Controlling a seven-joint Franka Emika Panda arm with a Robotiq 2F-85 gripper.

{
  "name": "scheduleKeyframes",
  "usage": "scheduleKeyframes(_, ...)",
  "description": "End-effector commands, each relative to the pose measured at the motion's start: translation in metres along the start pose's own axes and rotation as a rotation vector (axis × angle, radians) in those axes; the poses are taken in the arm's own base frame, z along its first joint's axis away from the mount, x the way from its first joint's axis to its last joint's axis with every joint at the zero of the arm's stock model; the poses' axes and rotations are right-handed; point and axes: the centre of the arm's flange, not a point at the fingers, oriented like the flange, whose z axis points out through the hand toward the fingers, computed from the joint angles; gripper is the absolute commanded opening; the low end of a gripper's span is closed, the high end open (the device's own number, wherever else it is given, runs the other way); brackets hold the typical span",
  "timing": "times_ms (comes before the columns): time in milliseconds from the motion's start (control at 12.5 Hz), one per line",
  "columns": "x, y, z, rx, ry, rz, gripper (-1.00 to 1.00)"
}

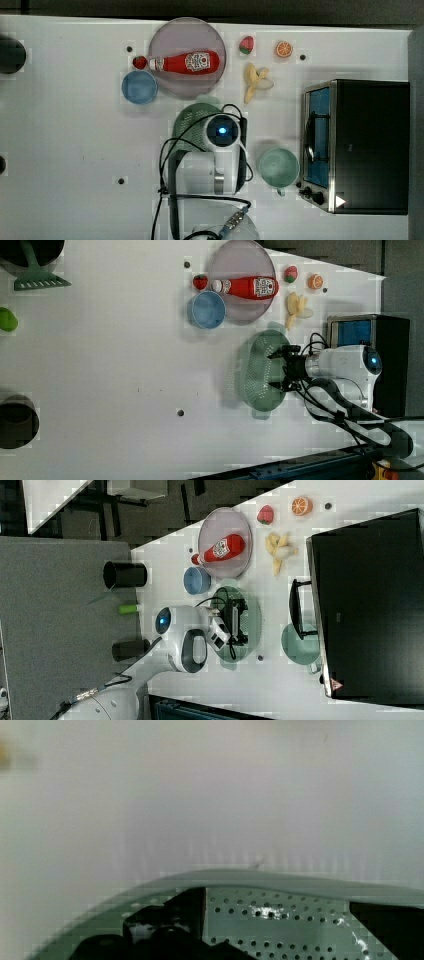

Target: Drag strainer left to right.

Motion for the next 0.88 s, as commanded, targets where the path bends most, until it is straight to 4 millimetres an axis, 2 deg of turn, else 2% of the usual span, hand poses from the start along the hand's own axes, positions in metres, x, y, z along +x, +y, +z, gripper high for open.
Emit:
scheduleKeyframes(80,0.011,-0.013,-0.015,0.056,0.016,-0.08,1.0)
scheduleKeyframes(640,0.058,-0.012,-0.015,0.055,0.045,-0.103,1.0)
scheduleKeyframes(880,0.058,-0.016,-0.021,0.079,0.048,-0.133,1.0)
